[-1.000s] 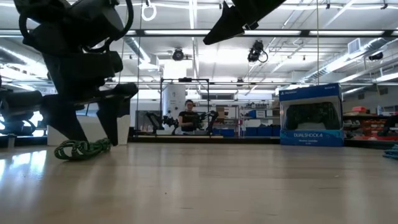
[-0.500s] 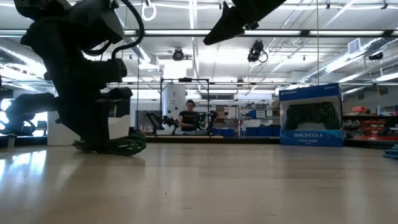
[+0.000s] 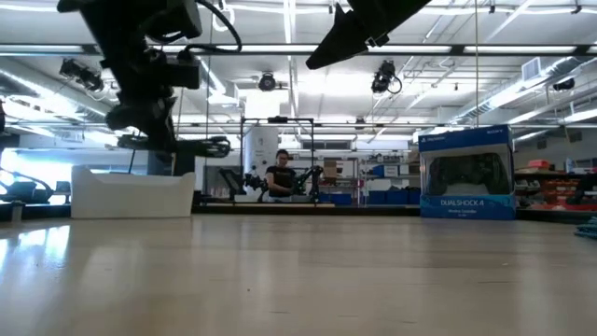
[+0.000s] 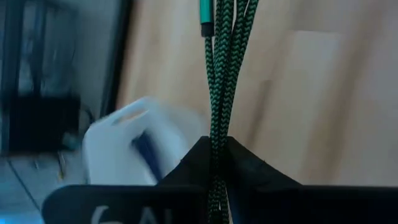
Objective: Pick and place USB-C Cables
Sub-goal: Put the green charger cable into the white bin
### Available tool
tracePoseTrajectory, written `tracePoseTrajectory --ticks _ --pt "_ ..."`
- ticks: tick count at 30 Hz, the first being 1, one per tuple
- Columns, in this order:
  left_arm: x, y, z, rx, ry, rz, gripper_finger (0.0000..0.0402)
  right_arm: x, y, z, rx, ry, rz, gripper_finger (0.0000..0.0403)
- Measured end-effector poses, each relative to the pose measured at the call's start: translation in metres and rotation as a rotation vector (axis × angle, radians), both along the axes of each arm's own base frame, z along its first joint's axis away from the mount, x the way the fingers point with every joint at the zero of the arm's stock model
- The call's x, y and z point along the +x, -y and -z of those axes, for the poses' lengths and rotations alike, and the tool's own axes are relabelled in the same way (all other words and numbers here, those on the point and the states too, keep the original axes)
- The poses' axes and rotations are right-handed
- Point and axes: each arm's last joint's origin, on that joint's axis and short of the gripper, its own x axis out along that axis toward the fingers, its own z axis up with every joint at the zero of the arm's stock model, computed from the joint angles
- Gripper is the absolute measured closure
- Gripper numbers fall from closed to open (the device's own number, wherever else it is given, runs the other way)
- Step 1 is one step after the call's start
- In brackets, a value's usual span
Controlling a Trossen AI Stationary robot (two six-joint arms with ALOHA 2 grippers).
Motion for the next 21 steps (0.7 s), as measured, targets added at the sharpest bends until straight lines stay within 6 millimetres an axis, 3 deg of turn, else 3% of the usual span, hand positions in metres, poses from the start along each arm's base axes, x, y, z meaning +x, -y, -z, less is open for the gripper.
tracePoseTrajectory --ticks 9,15,21 --pt "-0.023 -0.048 -0.016 -0.107 0.108 -0.289 0.0369 -0.001 0.000 0.002 0.000 -0.018 0.001 0.0276" --pt "-0.041 -0.074 -0.015 -0.113 0.052 -0.451 0.0371 -0.002 0.000 0.003 0.000 -0.030 0.003 0.0276" --pt "-0.051 -0.093 -0.014 -0.130 0.014 -0.499 0.0368 -0.002 0.000 0.003 0.001 -0.032 0.005 0.0276"
